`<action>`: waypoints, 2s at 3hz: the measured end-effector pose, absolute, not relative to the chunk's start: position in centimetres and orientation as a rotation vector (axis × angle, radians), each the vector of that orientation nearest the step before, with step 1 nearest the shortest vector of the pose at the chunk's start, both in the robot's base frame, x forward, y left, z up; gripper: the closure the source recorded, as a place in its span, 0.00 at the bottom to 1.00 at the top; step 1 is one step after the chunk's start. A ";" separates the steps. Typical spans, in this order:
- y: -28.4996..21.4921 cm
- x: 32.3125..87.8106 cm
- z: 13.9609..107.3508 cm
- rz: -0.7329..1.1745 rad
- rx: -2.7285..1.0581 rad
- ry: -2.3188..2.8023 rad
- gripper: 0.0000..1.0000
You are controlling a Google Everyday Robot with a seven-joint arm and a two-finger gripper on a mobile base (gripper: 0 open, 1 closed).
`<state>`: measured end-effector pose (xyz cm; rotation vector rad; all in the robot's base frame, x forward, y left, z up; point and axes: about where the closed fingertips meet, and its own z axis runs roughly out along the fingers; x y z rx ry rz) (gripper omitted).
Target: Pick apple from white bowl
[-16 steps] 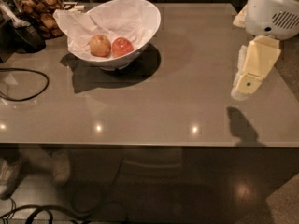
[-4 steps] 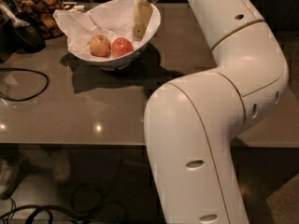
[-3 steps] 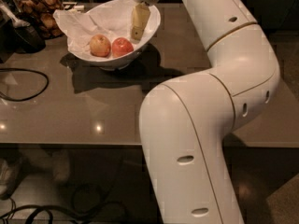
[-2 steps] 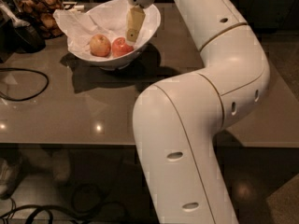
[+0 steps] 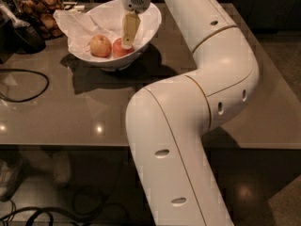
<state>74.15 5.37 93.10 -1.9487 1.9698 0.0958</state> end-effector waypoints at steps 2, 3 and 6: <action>5.7 74.4 91.7 0.118 -1.962 1.989 0.20; 5.8 74.6 90.8 0.129 -1.967 2.004 0.21; 6.4 74.6 90.0 0.142 -1.985 2.012 0.36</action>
Offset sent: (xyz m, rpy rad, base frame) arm -0.0137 -0.0298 -0.0020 -0.1363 0.2458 0.0359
